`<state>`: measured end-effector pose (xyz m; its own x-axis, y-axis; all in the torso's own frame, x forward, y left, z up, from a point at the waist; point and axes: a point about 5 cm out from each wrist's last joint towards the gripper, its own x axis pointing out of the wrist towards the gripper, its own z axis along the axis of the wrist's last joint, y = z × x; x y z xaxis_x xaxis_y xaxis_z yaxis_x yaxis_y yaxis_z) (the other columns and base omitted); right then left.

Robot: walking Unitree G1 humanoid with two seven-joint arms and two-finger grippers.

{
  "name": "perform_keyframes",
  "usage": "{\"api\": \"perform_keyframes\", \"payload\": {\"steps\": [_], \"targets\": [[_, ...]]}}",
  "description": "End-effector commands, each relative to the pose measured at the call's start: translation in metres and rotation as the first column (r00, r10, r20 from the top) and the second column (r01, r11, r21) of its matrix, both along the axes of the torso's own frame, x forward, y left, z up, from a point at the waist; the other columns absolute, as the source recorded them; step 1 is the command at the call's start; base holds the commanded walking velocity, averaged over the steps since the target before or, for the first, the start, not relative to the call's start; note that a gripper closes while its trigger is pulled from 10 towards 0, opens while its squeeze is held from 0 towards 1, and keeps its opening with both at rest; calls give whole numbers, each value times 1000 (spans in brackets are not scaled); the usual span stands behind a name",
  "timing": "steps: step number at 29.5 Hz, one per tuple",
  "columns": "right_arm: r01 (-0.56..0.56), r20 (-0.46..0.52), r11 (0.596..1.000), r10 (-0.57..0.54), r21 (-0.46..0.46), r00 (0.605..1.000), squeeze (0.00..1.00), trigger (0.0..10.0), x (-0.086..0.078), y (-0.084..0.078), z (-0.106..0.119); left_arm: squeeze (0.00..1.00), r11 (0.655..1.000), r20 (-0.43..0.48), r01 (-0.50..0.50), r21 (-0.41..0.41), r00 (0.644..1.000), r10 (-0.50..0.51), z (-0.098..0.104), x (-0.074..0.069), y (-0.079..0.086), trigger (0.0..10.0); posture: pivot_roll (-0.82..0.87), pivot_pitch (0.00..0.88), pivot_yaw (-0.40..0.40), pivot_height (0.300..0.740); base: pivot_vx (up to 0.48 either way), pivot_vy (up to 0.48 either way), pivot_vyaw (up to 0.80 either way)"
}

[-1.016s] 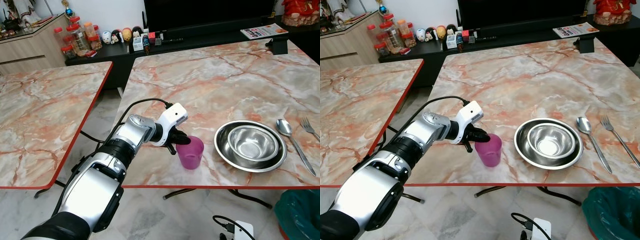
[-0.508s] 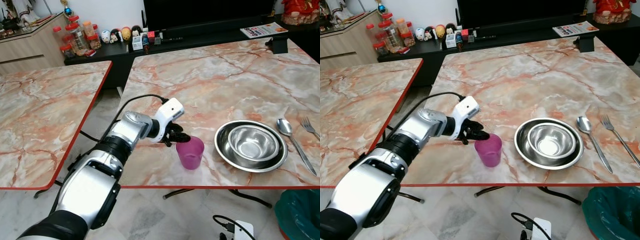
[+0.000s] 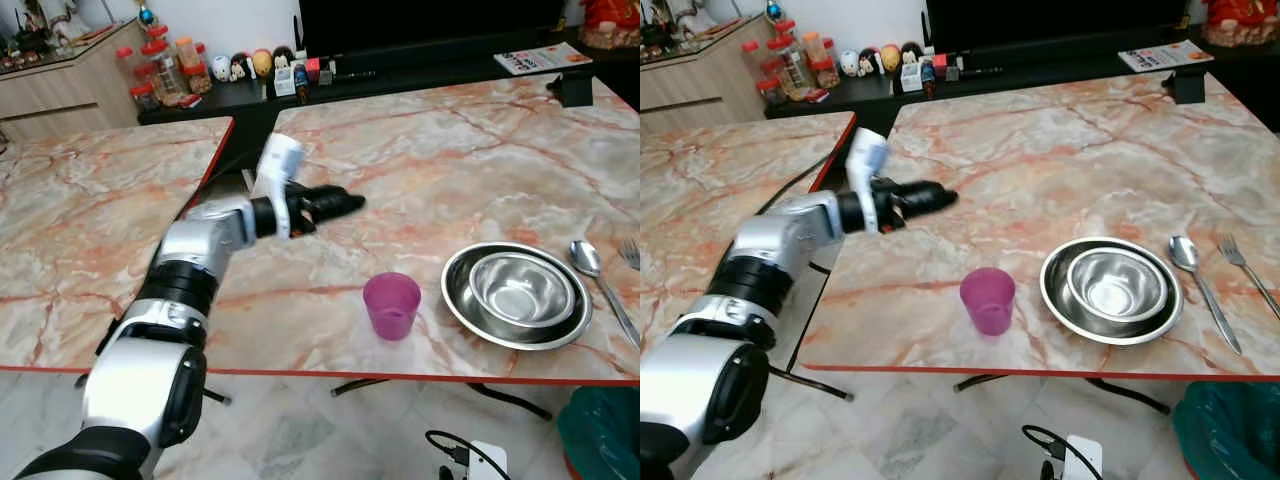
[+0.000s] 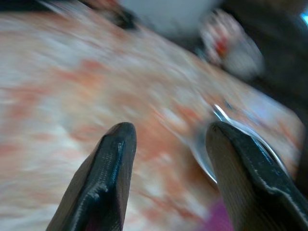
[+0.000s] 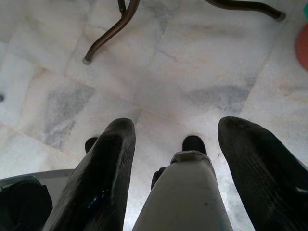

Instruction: Setting the table

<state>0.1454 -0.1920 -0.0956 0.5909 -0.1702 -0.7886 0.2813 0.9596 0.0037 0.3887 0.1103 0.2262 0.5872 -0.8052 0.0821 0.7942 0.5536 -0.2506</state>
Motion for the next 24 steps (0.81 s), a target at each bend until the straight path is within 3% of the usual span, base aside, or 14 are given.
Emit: {"api": "perform_keyframes", "payload": {"steps": [1, 3, 4, 5, 7, 10, 11, 17, 23, 24], "targets": [[-9, -9, 1000, 9, 13, 1000, 0, 10000, -3, 4, -2, 0, 937, 6, -342, -66, 939, 343, -16, 3, 54, 10000, -71, 5, 147, 740, 0, 0, 0], [-12, -9, 1000, 12, 13, 1000, 0, 10000, -3, 3, -2, 0, 889, -16, -454, -58, 891, 454, -28, 1, 72, 10000, -69, 5, 145, 740, 0, 0, 0], [-15, -9, 1000, 15, 13, 1000, 0, 10000, -3, 3, -2, 0, 844, -21, -535, -40, 845, 535, -46, -8, 89, 10000, -65, 8, 140, 740, 0, 0, 0], [-18, -9, 1000, 18, 13, 1000, 0, 10000, -3, 3, -2, 0, 820, -32, -572, -37, 820, 571, -54, -13, 96, 10000, -63, 9, 138, 740, 0, 0, 0], [-22, -9, 1000, 22, 12, 1000, 0, 10000, -3, 3, -2, 0, 790, -63, -611, -44, 791, 608, -63, -19, 104, 10000, -63, 9, 138, 740, 0, 0, 0], [-37, -11, 999, 37, 9, 999, 0, 10000, -3, 2, -1, 0, 711, -44, -703, 2, 711, 702, -87, -38, 120, 10000, -44, 11, 125, 740, 0, 0, 0], [-46, -10, 999, 46, 6, 999, 0, 10000, -2, 2, -1, 0, 669, -71, -743, -7, 668, 741, -98, -47, 126, 10000, -41, 11, 122, 740, 0, 0, 0], [-51, -4, 999, 51, 4, 999, 0, 10000, 1, 1, 0, 0, 617, -78, -787, 20, 614, 786, -119, -62, 133, 10000, -40, 8, 119, 740, 0, 0, 0], [-58, -2, 998, 58, 3, 998, 0, 10000, 2, 2, 0, 0, 510, -105, -797, 324, 506, 856, -190, -101, 140, 10000, -54, 0, 124, 740, 0, 0, 0], [-59, -4, 998, 59, 3, 998, 0, 10000, 1, 2, 0, 0, 482, -143, -777, 405, 467, 873, -213, -118, 142, 10000, -54, 0, 124, 740, 0, 0, 0]]}}
